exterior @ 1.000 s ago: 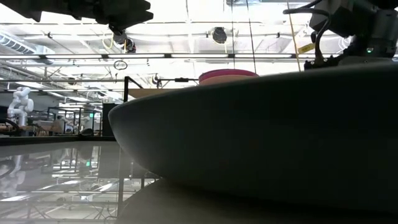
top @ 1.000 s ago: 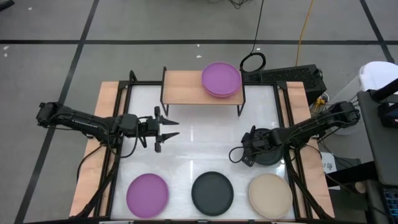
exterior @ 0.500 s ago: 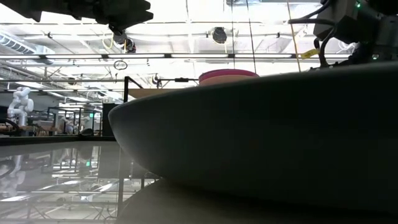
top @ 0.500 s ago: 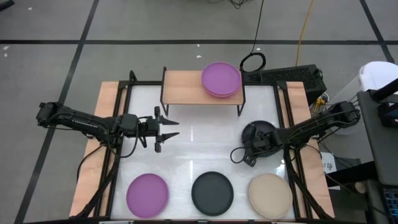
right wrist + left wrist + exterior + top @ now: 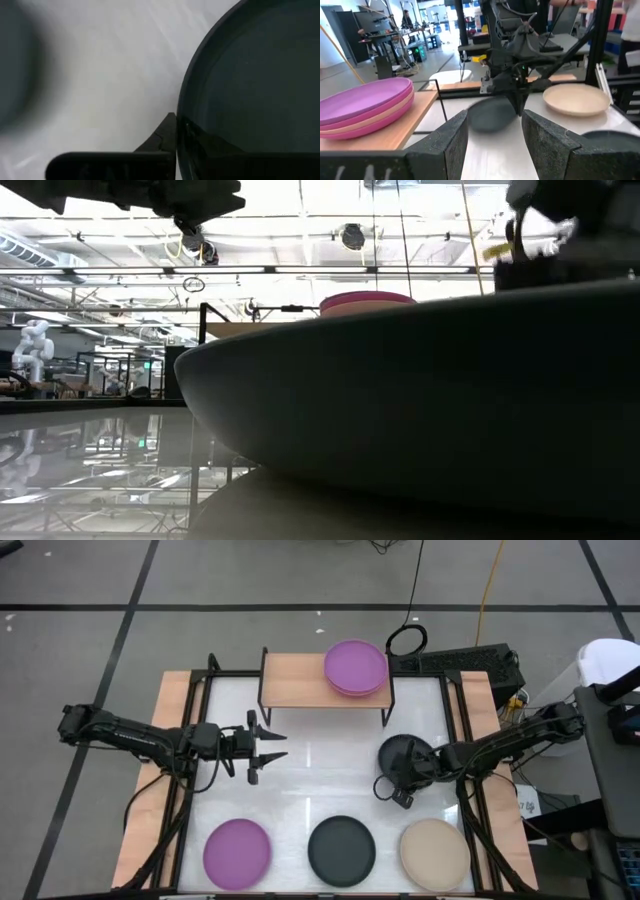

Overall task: Place and stack plates onto a shelf
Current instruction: Put the top black plate on the shelf

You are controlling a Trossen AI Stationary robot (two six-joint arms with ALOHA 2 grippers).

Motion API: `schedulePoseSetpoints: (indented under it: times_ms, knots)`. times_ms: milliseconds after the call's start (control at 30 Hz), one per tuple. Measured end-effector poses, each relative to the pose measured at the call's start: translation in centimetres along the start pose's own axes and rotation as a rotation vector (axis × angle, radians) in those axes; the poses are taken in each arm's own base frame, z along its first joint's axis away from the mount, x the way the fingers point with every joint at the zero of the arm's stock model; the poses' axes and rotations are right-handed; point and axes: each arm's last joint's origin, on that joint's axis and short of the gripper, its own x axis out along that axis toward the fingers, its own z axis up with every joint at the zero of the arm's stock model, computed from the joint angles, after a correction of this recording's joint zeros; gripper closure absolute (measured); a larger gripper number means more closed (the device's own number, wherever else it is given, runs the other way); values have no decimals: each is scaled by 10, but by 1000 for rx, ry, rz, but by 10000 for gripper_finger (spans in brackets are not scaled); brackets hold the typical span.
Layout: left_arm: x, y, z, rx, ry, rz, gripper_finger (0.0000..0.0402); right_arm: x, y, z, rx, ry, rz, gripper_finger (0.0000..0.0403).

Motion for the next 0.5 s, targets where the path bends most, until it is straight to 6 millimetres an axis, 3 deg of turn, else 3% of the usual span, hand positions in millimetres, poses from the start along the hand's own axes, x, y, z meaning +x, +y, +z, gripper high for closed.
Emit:
schedulePoseSetpoints:
  times_ms: [500]
  knots:
    - [-58,14,19,-63,-21,28,211,-38,29,27,-76,-339,348,402]
